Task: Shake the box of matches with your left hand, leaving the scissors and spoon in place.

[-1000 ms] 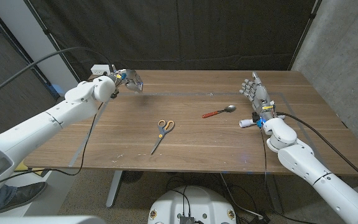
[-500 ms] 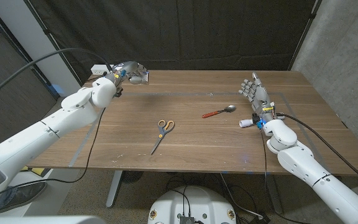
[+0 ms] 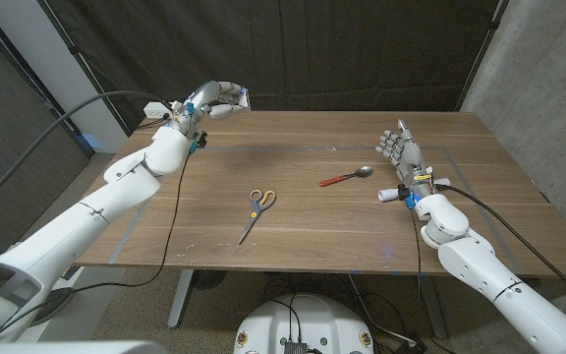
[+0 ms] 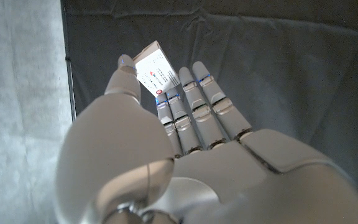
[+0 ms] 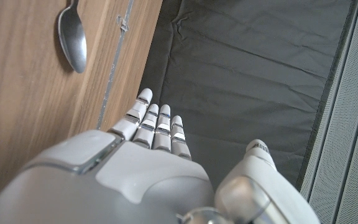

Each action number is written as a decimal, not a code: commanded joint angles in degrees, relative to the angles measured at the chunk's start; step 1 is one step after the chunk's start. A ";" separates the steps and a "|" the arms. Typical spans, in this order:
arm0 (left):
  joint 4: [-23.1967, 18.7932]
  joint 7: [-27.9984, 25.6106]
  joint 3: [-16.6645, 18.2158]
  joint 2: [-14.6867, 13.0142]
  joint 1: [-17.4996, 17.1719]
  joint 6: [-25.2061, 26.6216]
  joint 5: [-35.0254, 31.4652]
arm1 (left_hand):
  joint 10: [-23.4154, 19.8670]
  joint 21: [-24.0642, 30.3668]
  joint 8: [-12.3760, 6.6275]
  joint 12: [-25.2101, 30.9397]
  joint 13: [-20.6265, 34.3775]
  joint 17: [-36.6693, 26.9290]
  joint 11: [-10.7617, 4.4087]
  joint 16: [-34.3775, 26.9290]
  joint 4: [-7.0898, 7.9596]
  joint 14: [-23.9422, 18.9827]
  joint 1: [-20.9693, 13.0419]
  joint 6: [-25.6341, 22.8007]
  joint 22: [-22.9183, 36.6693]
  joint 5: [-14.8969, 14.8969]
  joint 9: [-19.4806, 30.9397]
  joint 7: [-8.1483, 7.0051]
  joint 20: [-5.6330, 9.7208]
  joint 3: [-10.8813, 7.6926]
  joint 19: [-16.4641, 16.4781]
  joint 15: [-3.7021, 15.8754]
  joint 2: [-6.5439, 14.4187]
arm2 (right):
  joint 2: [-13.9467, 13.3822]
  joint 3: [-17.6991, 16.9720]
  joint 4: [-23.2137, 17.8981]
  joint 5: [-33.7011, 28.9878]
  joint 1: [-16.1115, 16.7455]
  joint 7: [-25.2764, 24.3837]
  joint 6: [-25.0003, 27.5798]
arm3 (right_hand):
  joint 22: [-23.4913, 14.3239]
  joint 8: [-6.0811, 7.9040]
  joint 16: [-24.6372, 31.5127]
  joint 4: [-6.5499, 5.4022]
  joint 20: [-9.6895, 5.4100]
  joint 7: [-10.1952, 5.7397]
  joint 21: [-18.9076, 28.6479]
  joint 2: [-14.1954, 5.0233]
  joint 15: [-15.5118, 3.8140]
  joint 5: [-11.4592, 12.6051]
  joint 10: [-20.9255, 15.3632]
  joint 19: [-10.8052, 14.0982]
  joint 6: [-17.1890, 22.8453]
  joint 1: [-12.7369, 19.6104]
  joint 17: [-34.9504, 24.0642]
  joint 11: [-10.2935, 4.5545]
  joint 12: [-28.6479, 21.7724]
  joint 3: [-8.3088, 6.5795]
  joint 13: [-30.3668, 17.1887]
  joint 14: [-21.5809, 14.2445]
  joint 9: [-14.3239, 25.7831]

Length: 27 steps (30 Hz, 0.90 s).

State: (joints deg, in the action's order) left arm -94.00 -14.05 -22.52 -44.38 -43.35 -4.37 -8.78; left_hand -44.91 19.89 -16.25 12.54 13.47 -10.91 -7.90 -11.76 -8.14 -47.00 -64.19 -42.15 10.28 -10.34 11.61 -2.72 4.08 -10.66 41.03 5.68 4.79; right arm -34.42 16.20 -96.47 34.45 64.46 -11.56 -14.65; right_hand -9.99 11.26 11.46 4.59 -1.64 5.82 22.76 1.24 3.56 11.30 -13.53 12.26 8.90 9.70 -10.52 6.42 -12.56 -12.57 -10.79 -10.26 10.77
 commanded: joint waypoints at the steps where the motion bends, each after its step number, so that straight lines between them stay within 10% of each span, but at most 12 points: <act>1: 18.37 23.06 2.06 10.78 1.53 -32.87 42.17 | 0.34 -0.51 0.54 -0.21 0.34 -0.20 0.12 0.22 0.78 0.48 -1.05 0.56 0.19 -0.30 0.11 0.21 1.29 -1.29 -0.61 4.48 1.41 | -0.42 -0.35 -0.74 0.14 0.73 -0.76 0.95 | -0.13 0.11 -0.13 0.10 -0.01 0.08 -0.20 -0.55 0.23 -0.05 -0.48 0.54 0.44 0.10 -0.28 0.23 -0.21 0.05 -0.11 -0.59 0.14; 16: 35.95 63.29 11.92 28.52 2.07 -24.48 80.42 | 0.66 -0.80 1.01 -0.30 0.55 -0.28 0.20 0.24 0.96 0.71 -1.06 0.91 0.23 -0.13 0.16 0.42 1.15 -1.53 -0.96 4.55 1.71 | -0.38 -0.07 0.57 0.44 -0.60 -0.06 1.59 | -0.13 0.10 -0.15 0.14 0.00 0.10 -0.45 -0.57 0.19 -0.05 -0.48 0.67 0.44 0.11 -0.27 0.26 -0.19 0.11 -0.12 -0.65 0.14; 27: 37.04 64.57 14.56 30.83 3.51 -27.07 76.17 | 0.53 -0.89 1.06 -0.28 0.58 -0.29 -0.18 0.19 1.06 0.67 -0.93 0.49 0.24 -0.02 0.18 -0.01 1.36 -1.54 -0.93 4.84 1.59 | -0.75 -0.54 0.25 0.69 -0.18 -0.37 1.77 | -0.14 0.09 -0.17 0.15 -0.03 0.00 -0.65 -0.62 0.23 -0.05 -0.48 0.76 0.44 0.10 -0.28 0.27 -0.17 0.14 -0.12 -0.66 0.14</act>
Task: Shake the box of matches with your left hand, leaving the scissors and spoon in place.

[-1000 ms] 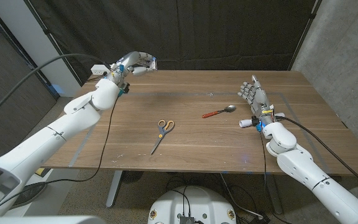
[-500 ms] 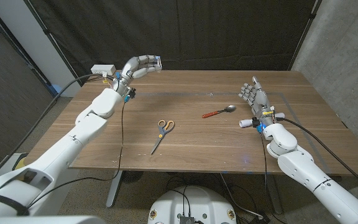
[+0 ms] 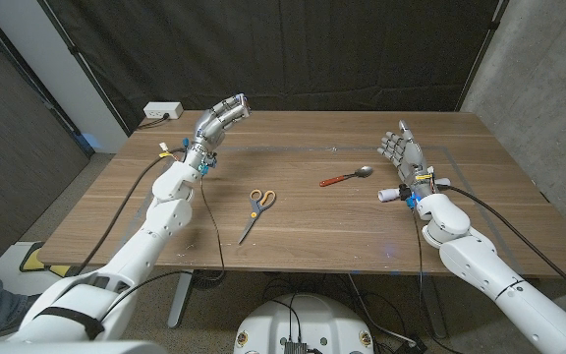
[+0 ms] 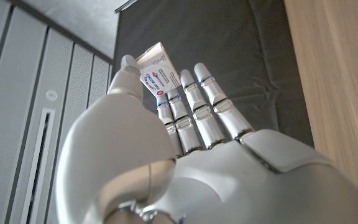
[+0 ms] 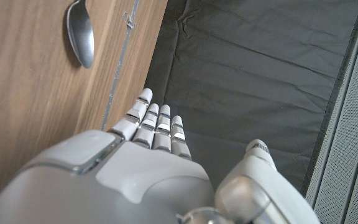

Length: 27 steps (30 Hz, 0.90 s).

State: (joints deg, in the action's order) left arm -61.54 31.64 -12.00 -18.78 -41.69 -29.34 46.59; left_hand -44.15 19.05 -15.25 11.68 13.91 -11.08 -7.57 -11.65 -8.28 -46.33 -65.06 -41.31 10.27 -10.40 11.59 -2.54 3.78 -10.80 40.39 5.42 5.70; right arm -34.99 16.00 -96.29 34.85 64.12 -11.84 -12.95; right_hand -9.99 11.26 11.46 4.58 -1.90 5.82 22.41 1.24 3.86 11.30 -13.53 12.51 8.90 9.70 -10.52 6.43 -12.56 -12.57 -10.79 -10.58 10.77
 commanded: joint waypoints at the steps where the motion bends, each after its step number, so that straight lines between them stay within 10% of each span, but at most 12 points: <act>1: 3.39 17.14 3.69 4.49 1.68 -3.33 18.72 | -0.24 -0.06 0.08 0.58 0.14 -0.11 -0.53 0.07 1.21 -0.04 -0.03 -0.35 0.25 0.04 0.20 -0.20 1.66 -1.39 -0.29 5.01 0.66 | -0.12 -0.37 0.19 0.35 0.24 -0.02 -0.14 | -0.14 0.09 -0.17 0.16 0.24 0.01 -0.32 -0.63 -0.05 -0.05 -0.49 0.52 0.44 0.10 -0.28 0.27 -0.17 0.14 -0.12 -0.34 0.14; 7: -8.52 -3.86 -0.06 -5.24 0.21 -9.22 -4.85 | -0.51 -0.09 0.09 0.61 0.09 -0.09 -0.57 -0.01 1.25 -0.26 0.11 -0.59 0.25 0.10 0.20 -0.21 1.72 -1.30 -0.18 5.12 0.42 | 0.29 -0.72 0.67 0.56 1.00 -0.10 -1.35 | -0.14 0.10 -0.18 0.17 0.20 -0.02 -0.43 -0.66 -0.05 -0.05 -0.46 0.58 0.48 0.11 -0.28 0.31 -0.15 0.16 -0.12 -0.36 0.14; 14: -31.17 -32.89 -0.46 -18.37 -2.75 6.84 -39.03 | -0.53 -0.18 0.19 0.57 0.07 -0.08 -0.20 0.04 1.33 -0.16 0.28 -0.63 0.26 0.13 0.21 0.06 1.47 -1.22 -0.27 4.73 0.24 | 0.55 -1.14 0.70 0.71 2.14 -0.29 -2.53 | -0.15 0.12 -0.20 0.19 0.30 0.07 -0.55 -0.71 0.02 -0.05 -0.48 0.67 0.54 0.12 -0.28 0.28 -0.15 0.17 -0.12 -0.38 0.14; 21: -49.24 -33.61 -9.19 -28.69 5.06 34.74 -68.90 | 0.05 -0.57 0.62 0.23 -0.06 -0.05 0.18 0.36 1.45 0.69 0.61 -0.08 0.28 0.17 0.20 0.26 1.24 -1.03 -1.00 4.33 -0.14 | 0.68 -1.54 0.61 0.94 2.93 -0.19 -3.41 | -0.15 0.11 -0.20 0.20 0.33 0.08 -0.66 -0.75 -0.04 -0.05 -0.53 0.73 0.53 0.13 -0.28 0.34 -0.16 0.18 -0.12 -0.41 0.14; 27: -52.58 -28.15 -20.94 -30.65 11.81 44.80 -93.16 | 0.44 -1.10 0.83 0.00 -0.24 -0.01 -0.32 0.73 1.71 2.02 1.29 -0.19 0.30 0.20 0.16 -0.59 1.57 -0.60 -2.00 4.60 -0.75 | 0.82 -1.46 0.98 1.18 2.89 0.50 -3.85 | -0.15 0.11 -0.22 0.20 0.33 0.09 -0.75 -0.77 -0.03 -0.05 -0.58 0.76 0.55 0.13 -0.28 0.37 -0.17 0.19 -0.12 -0.38 0.14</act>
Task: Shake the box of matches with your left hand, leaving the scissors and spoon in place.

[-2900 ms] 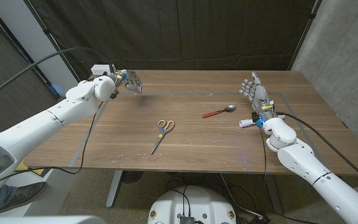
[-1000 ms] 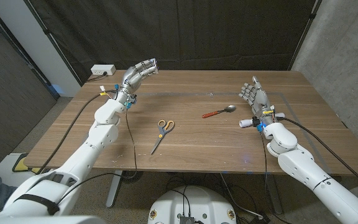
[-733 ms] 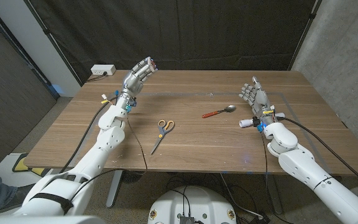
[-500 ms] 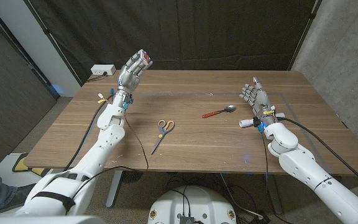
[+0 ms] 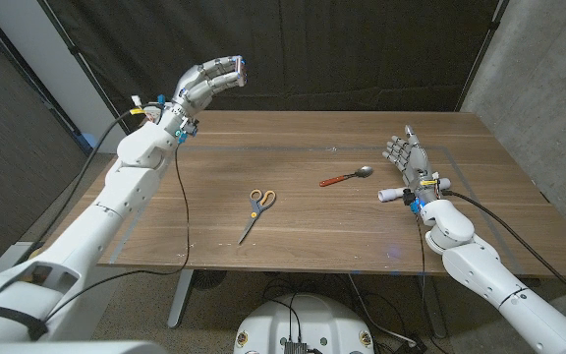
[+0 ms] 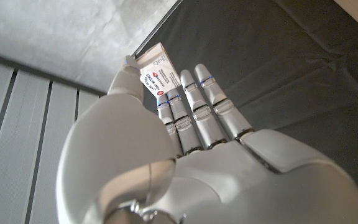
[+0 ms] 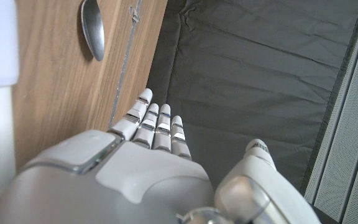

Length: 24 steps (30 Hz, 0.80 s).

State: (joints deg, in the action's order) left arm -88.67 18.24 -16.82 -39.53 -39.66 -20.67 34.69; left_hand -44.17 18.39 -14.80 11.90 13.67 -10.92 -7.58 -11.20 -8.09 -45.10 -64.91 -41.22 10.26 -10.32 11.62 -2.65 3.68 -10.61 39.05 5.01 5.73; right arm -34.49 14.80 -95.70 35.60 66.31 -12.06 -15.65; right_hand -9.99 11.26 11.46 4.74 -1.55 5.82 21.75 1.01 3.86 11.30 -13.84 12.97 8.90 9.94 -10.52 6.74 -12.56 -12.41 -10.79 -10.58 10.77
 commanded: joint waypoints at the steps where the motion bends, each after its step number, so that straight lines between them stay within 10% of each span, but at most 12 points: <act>1: -25.50 -14.40 -17.57 -9.79 10.19 37.10 -85.12 | 0.40 -0.47 0.38 -0.20 -0.01 -0.17 -0.40 0.29 1.54 0.86 1.20 -0.32 0.30 0.12 0.13 -0.56 1.70 -0.76 -0.72 4.97 -0.85 | 0.33 -0.24 0.43 0.46 0.68 0.76 -1.15 | -0.15 0.12 -0.22 0.04 -0.01 0.12 -0.10 -0.53 -0.03 -0.05 -0.28 0.32 0.57 -0.11 -0.28 0.04 -0.17 0.04 -0.12 -0.38 0.14; 11: -24.33 -10.84 -23.99 -8.34 10.33 39.07 -107.79 | -0.13 -0.61 0.27 -0.08 -0.21 -0.13 -1.26 -0.01 1.64 0.53 1.61 -1.24 0.30 0.06 0.06 -1.37 2.46 -0.43 -0.62 5.99 -1.43 | 0.13 -0.06 0.53 0.84 0.51 1.34 -0.63 | -0.16 0.12 -0.22 0.07 0.03 0.12 -0.27 -0.55 0.03 -0.06 -0.29 0.40 0.61 -0.11 -0.28 0.07 -0.16 0.08 -0.12 -0.43 0.14; 24: -23.28 -22.91 -11.95 -5.69 2.72 32.54 -83.53 | -0.92 -0.64 0.10 0.01 -0.44 -0.10 -1.45 -0.34 1.75 -0.26 1.93 -2.37 0.32 -0.07 -0.02 -1.66 2.77 -0.19 -0.18 6.27 -1.83 | -0.02 0.10 0.47 0.89 0.42 1.48 -0.34 | -0.17 0.11 -0.23 0.09 0.04 0.05 -0.51 -0.56 0.09 -0.07 -0.34 0.53 0.60 -0.15 -0.29 0.07 -0.16 0.15 -0.13 -0.49 0.14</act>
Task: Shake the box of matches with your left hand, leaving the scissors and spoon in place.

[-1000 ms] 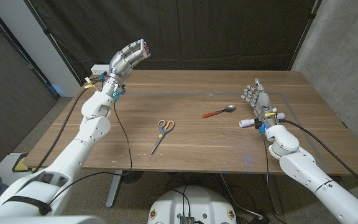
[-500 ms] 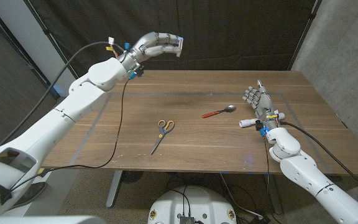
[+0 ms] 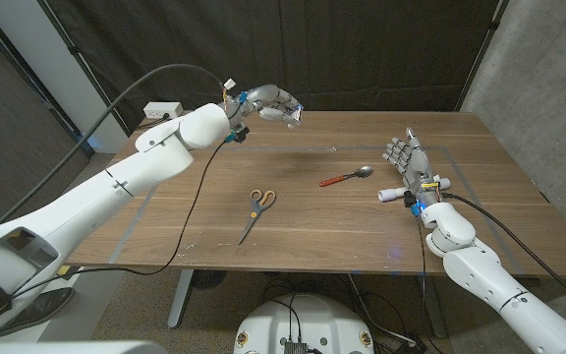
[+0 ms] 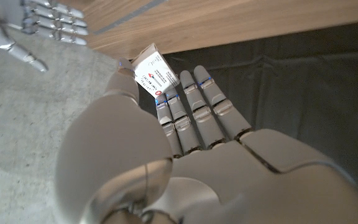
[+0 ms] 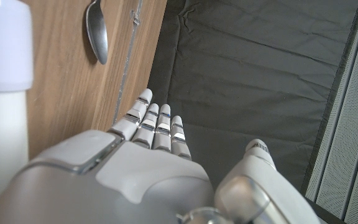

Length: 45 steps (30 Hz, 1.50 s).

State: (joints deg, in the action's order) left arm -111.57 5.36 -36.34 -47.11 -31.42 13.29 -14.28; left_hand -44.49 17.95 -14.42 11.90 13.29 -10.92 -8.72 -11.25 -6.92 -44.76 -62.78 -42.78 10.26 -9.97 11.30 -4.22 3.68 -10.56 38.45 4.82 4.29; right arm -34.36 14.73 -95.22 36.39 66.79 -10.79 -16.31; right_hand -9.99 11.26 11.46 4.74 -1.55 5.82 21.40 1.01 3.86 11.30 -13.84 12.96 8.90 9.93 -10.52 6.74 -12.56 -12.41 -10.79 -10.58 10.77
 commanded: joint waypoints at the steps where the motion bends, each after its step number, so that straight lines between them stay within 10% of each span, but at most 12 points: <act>1: 0.16 -11.21 9.27 2.31 -6.40 -3.12 -29.92 | -0.56 -0.26 -0.21 -0.03 -0.09 -0.10 -0.29 -0.27 0.64 -0.55 -0.11 -0.74 0.33 -0.43 0.30 0.16 2.74 -0.21 0.32 6.34 -0.41 | -0.19 0.15 -0.06 0.11 -0.01 0.20 0.33 | -0.17 0.11 -0.22 0.09 0.06 0.06 -0.17 -0.56 0.06 -0.07 -0.35 0.54 0.60 -0.14 -0.29 0.08 -0.16 0.15 -0.13 -0.50 0.14; 12: 18.27 -6.82 21.90 9.84 -11.35 -30.44 24.50 | 0.44 -0.83 0.64 -0.51 -0.24 -0.17 0.58 0.00 1.13 0.34 0.40 0.69 0.41 -0.61 0.30 1.40 2.13 -0.25 -0.78 5.21 0.21 | -0.66 0.07 -0.63 0.10 -0.04 -0.04 1.17 | -0.18 0.09 -0.23 0.12 0.05 0.06 -0.35 -0.59 0.09 -0.07 -0.32 0.65 0.59 -0.14 -0.29 0.07 -0.14 0.18 -0.13 -0.54 0.14; 23: 31.75 22.18 24.95 18.36 -10.60 -36.58 68.35 | 0.49 -0.84 0.88 -0.42 -0.24 -0.25 1.03 -0.17 1.09 0.19 -0.20 0.85 0.48 -0.78 0.35 1.72 1.80 -0.95 -0.62 5.08 1.44 | -0.93 0.42 -0.76 0.08 -0.82 0.31 2.01 | -0.18 0.08 -0.25 0.15 0.08 0.11 -0.56 -0.61 0.06 -0.07 -0.28 0.74 0.58 -0.13 -0.28 0.06 -0.10 0.23 -0.13 -0.58 0.14; 32: 33.53 26.84 27.73 23.01 -11.47 -32.25 80.10 | 0.66 -0.89 1.01 -0.37 -0.13 -0.25 0.70 -0.12 0.92 0.39 -0.72 0.94 0.50 -0.80 0.38 1.35 1.85 -1.40 -0.67 5.18 2.03 | -0.70 0.91 -0.49 0.19 -1.27 0.62 2.28 | -0.19 0.06 -0.25 0.18 0.01 0.08 -0.74 -0.66 0.04 -0.07 -0.30 0.85 0.55 -0.10 -0.28 0.09 -0.10 0.25 -0.13 -0.62 0.15; 45: 34.18 26.37 29.01 24.93 -11.90 -32.63 80.72 | 0.54 -0.94 1.02 -0.27 -0.09 -0.24 0.56 -0.15 0.98 0.38 -0.63 0.72 0.52 -0.67 0.40 1.23 2.01 -1.47 -0.64 5.39 2.12 | -1.00 0.68 -1.28 0.16 -0.39 -0.02 2.44 | -0.19 0.06 -0.27 0.22 0.01 0.10 -1.01 -0.71 0.02 -0.07 -0.26 0.95 0.55 -0.08 -0.28 0.03 -0.07 0.29 -0.13 -0.64 0.15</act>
State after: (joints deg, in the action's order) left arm -78.98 29.07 -8.88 -24.67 -42.88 -19.10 27.51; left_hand -43.54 17.06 -13.06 11.24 12.94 -11.08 -7.77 -11.25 -6.01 -44.50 -63.47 -41.53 10.55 -10.39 11.61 -2.76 3.57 -11.50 37.94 5.00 5.66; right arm -35.16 15.44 -95.97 36.53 65.93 -10.41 -14.10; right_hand -9.98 11.26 11.23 4.99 -1.55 5.83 20.54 1.02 3.86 11.30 -13.83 13.38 8.90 9.93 -10.52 6.74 -12.56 -12.17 -10.79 -10.57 10.77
